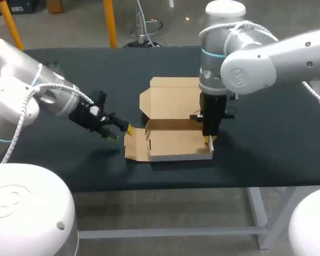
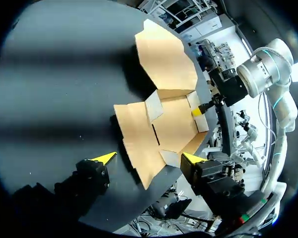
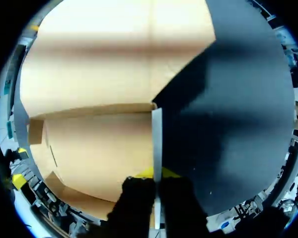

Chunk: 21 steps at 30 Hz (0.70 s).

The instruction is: Assemble the packaging by folding the flat box into shape, placing the metal phone stand inside, and closing the box properly

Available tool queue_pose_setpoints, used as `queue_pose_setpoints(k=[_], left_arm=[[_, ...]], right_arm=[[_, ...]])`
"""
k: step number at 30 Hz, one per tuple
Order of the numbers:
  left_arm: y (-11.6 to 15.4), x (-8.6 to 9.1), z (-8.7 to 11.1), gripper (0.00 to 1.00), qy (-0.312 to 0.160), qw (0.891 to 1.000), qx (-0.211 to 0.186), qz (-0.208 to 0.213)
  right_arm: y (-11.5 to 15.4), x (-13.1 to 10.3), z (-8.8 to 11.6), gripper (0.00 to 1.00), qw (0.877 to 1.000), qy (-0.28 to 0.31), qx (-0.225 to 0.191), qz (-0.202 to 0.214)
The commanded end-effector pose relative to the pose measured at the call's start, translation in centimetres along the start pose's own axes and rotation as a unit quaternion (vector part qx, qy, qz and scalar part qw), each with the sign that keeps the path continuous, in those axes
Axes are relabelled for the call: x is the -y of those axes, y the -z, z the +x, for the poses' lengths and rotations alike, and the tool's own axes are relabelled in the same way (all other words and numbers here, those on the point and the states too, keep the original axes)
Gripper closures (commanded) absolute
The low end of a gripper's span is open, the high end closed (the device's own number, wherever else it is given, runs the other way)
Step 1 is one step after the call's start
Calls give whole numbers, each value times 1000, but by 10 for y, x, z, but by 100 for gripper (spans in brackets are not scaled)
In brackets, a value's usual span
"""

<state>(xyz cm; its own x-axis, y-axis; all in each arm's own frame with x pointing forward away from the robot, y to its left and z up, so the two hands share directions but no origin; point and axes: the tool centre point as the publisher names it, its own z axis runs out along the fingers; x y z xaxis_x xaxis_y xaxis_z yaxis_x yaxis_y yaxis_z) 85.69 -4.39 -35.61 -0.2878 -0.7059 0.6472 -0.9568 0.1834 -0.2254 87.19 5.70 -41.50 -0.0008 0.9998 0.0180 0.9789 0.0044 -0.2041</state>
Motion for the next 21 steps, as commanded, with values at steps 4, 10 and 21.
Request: queue_pose_setpoints(k=[4, 10, 21], left_arm=[[-20, -3, -16, 21, 26, 999, -27, -11], [-33, -6, -16, 31, 52, 998, -37, -15], [-40, -10, -2, 54, 97, 995, -14, 1]], right_arm=[[0, -2, 0, 100, 1000, 1, 1, 3], [0, -2, 0, 100, 1000, 1, 1, 3], [0, -2, 0, 100, 1000, 1, 1, 3]])
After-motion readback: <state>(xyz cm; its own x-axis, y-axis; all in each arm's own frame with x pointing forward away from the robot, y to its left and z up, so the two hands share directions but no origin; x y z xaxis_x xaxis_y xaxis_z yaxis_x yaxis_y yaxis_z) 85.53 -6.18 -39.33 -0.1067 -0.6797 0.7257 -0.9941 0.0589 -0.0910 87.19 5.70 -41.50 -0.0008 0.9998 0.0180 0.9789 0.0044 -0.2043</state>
